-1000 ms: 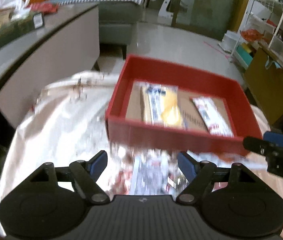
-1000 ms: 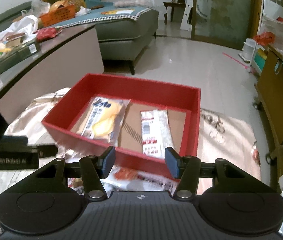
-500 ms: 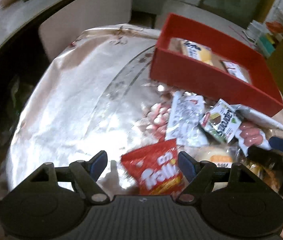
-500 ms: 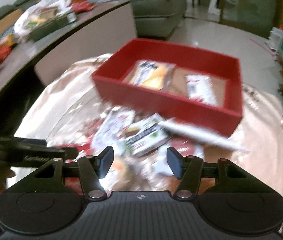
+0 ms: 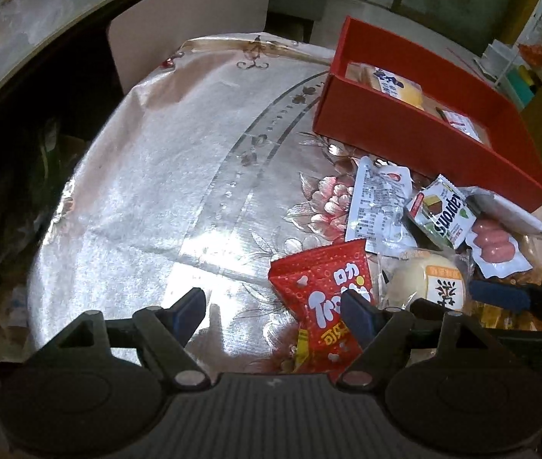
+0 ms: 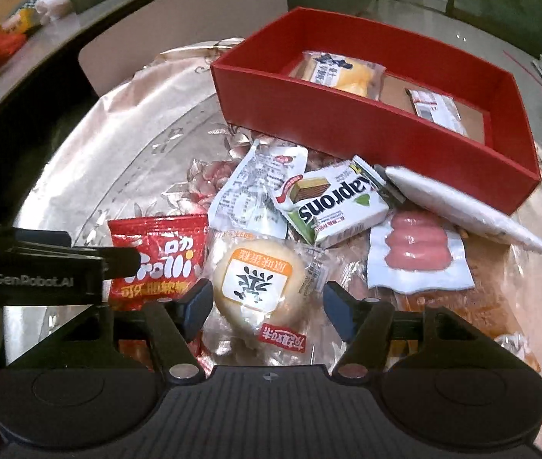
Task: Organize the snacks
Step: 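Grasp the red Trolli bag with left tool while right tool grasps the wrapped bun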
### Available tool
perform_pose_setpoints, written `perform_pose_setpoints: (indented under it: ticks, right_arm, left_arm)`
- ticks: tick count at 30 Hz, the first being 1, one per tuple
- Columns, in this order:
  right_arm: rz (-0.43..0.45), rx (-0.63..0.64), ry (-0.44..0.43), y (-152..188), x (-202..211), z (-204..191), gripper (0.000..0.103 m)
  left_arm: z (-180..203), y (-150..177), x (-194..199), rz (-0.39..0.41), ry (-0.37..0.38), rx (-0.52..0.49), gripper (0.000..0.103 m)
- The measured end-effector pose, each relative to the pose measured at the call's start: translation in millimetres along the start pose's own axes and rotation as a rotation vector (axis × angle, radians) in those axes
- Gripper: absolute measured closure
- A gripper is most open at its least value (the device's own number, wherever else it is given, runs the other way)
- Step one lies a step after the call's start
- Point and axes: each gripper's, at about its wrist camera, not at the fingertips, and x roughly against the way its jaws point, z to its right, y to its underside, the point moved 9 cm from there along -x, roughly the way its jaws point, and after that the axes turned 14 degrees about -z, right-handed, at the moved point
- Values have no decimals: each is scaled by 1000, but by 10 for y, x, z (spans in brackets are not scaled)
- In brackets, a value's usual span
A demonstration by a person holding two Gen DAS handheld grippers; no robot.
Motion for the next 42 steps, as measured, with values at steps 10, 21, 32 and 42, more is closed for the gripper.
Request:
perform_pose_setpoints:
  ticks: [10,21,32,42]
  right_arm:
    - [36,21,-31,-24,176,24,71]
    - [17,19,-27,-33,124,-9,51]
    - [-6,122,58,24,-48,-156,34]
    - [1,117,2,78,125,-63,54]
  left_arm:
    - [20,38,-12,-20,12,-12,32]
    - [89,93,-23,-27,-26,-31,32]
    - [-122,71,-42,-54,-17,27,32]
    - [-60,100,-73,-69,4,-6,32]
